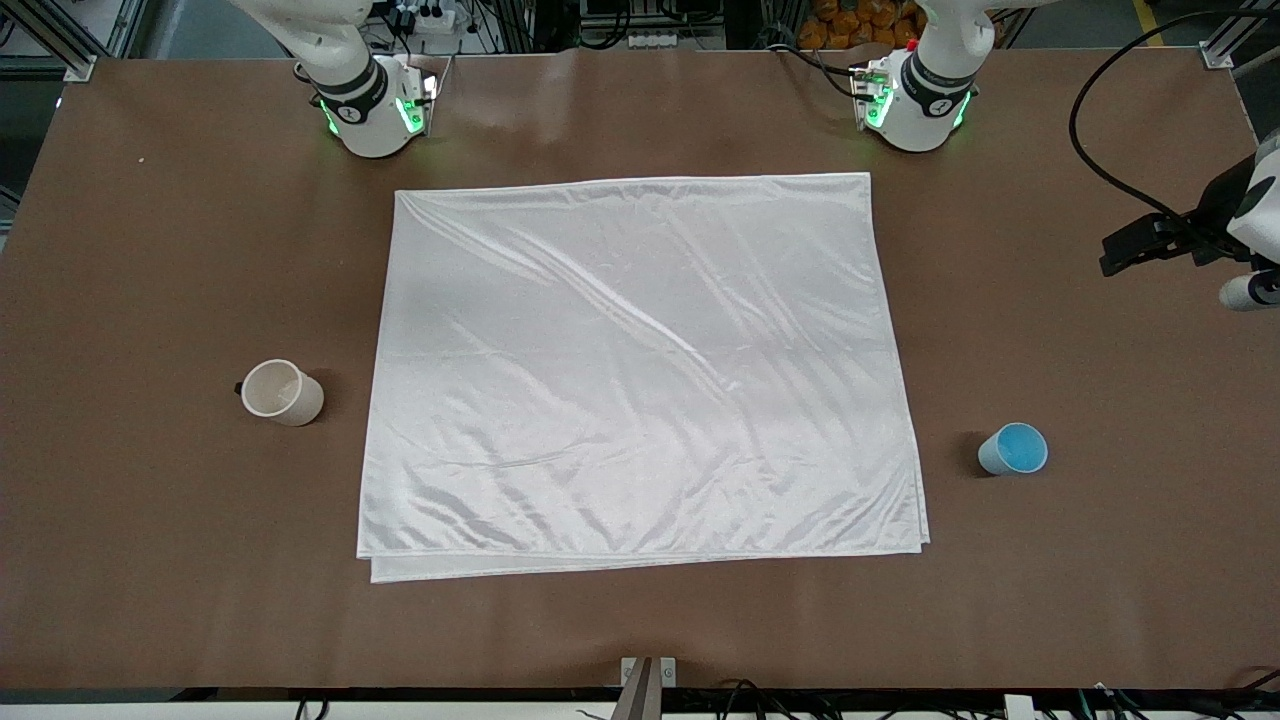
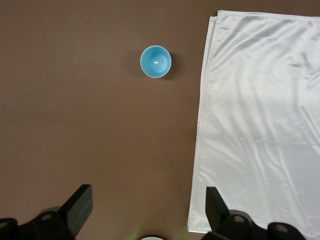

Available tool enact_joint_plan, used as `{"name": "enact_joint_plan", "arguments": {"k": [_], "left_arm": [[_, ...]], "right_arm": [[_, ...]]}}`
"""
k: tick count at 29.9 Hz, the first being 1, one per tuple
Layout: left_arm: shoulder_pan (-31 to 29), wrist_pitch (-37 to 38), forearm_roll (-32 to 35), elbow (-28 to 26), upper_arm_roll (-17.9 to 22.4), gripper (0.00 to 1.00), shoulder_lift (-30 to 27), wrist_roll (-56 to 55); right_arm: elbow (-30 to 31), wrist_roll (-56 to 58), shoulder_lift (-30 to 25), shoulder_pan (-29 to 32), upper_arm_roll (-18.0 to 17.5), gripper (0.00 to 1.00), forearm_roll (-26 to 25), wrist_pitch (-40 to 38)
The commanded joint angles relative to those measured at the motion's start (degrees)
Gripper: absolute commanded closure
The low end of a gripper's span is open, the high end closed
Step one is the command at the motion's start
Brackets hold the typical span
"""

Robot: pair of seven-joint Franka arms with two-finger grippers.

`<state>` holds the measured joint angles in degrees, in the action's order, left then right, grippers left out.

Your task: Place blue cup into white mug on cloth

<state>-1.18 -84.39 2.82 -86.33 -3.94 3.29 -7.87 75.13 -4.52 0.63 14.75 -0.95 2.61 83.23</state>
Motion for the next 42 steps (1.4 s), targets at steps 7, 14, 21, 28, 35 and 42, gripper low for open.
{"name": "enact_joint_plan", "arguments": {"k": [7,14,21,28,35,42], "left_arm": [[-0.05,0.19,0.61,-0.33,0.51,0.0,-0.56,-0.22],[-0.05,0.19,0.69,-0.24,0.51,0.0,-0.48,-0.22],[0.3,0.19,0.87,0.02,0.51,0.0,1.89,-0.22],[2.58,-2.0,4.38,0.11,-0.1,0.0,5.67,-1.27],[2.85,-5.95,4.12,0.11,-0.1,0.0,8.57,-1.45],[2.85,-10.26,4.21,0.11,-0.1,0.0,13.49,-1.71]], "right_arm": [[0.02,-0.05,-0.28,0.72,-0.37,0.0,1.17,-0.44],[0.02,-0.05,-0.28,0.72,-0.37,0.0,1.17,-0.44],[0.02,-0.14,-0.28,0.72,-0.45,0.0,1.17,-0.44],[0.02,-0.4,-0.1,0.63,-0.45,0.0,1.52,-0.44],[0.02,-0.58,-0.01,0.72,-0.45,0.0,2.14,0.0],[-0.07,-0.67,-0.01,0.54,-0.54,0.0,1.69,0.97]]}}
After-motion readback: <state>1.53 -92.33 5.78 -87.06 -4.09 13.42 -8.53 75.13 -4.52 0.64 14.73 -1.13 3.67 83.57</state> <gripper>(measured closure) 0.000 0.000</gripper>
